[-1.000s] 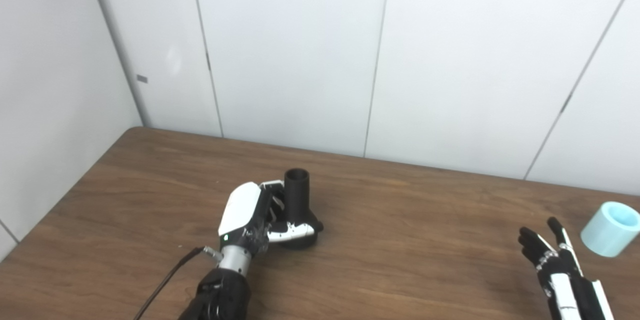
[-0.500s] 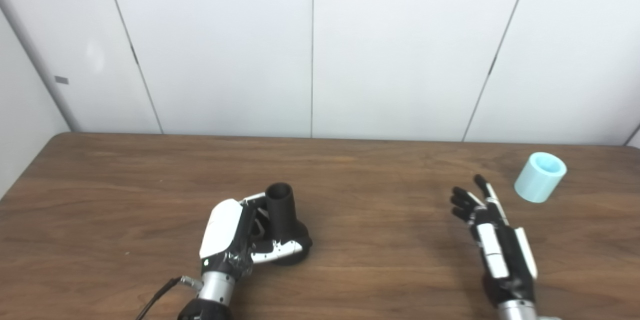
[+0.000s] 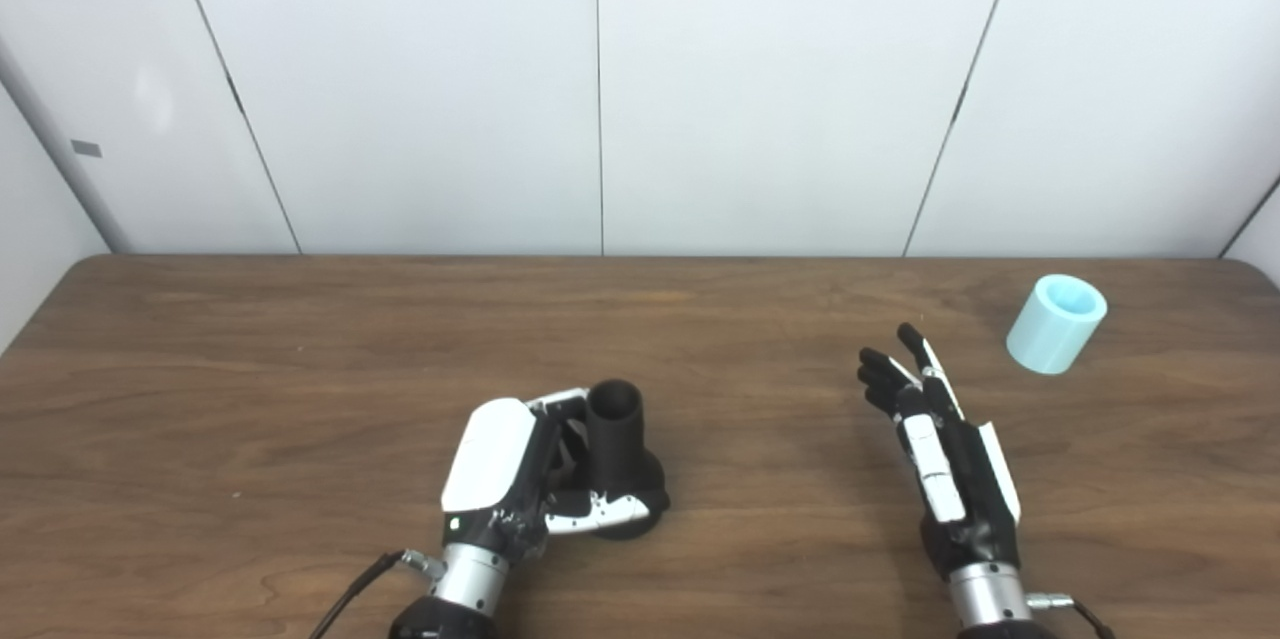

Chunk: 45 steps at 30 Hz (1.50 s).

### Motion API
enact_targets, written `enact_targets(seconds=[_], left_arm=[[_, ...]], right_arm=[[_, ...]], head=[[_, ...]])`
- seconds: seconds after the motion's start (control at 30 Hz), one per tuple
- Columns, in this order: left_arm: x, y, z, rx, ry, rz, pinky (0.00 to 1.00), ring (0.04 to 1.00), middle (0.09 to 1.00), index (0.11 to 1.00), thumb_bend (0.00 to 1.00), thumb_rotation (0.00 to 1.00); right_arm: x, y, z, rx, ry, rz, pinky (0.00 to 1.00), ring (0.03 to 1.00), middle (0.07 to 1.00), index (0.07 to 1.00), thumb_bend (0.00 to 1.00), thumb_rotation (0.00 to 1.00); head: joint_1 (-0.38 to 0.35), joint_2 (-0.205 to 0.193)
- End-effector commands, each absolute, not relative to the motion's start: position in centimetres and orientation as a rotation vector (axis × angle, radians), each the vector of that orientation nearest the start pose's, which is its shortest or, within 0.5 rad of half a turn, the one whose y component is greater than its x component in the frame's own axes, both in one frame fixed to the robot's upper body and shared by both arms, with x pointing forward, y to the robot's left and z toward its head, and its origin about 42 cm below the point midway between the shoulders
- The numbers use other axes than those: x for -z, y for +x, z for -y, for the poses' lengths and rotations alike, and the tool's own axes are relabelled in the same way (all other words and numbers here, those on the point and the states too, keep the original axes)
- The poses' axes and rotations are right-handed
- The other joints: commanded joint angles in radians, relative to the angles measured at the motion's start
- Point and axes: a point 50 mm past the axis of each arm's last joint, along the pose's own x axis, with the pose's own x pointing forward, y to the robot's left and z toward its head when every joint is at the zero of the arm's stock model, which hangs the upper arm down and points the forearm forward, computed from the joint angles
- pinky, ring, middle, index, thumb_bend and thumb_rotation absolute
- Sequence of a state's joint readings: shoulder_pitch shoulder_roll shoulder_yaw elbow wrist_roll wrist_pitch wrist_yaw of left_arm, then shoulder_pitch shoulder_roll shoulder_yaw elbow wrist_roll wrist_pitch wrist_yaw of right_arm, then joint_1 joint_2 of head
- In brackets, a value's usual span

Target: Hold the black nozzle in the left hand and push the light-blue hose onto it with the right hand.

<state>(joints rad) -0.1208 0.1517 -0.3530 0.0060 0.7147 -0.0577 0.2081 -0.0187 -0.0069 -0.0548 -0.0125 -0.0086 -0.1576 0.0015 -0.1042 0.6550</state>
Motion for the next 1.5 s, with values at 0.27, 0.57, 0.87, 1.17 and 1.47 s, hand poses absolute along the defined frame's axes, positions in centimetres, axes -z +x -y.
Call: enact_targets(seconds=[0.27, 0.57, 0.87, 1.17, 1.47], left_arm=[[-9.7, 29.1, -14.6, 0.21, 0.79, 0.38, 0.33, 0.417, 0.527, 0.494, 0.47, 0.0], [-8.8, 28.7, -15.6, 0.219, 0.775, 0.38, 0.33, 0.422, 0.513, 0.497, 0.47, 0.0], [-8.3, 28.5, -15.5, 0.257, 0.759, 0.366, 0.33, 0.423, 0.524, 0.49, 0.47, 0.0], [-8.2, 28.5, -14.9, 0.262, 0.75, 0.37, 0.33, 0.424, 0.521, 0.494, 0.47, 0.0], [-7.7, 28.2, -14.5, 0.267, 0.773, 0.356, 0.33, 0.421, 0.515, 0.494, 0.47, 0.0]], right_arm=[[-11.6, 28.0, 21.9, 0.135, -0.138, 0.156, 0.75, 0.797, 0.803, 0.834, 0.53, 0.43], [-16.7, 30.1, 25.0, 0.197, -0.25, 0.235, 0.75, 0.774, 0.784, 0.802, 0.63, 0.22], [-21.9, 32.8, 29.5, 0.218, -0.463, 0.255, 0.72, 0.786, 0.807, 0.776, 0.72, 0.11], [-22.5, 33.3, 32.5, 0.207, -0.538, 0.253, 0.72, 0.779, 0.81, 0.785, 0.75, 0.14], [-23.8, 33.1, 32.8, 0.191, -0.596, 0.284, 0.74, 0.794, 0.815, 0.803, 0.75, 0.17]], head=[[-0.078, -0.002], [-0.177, -0.003], [-0.239, -0.002], [-0.202, 0.005], [-0.177, 0.007]])
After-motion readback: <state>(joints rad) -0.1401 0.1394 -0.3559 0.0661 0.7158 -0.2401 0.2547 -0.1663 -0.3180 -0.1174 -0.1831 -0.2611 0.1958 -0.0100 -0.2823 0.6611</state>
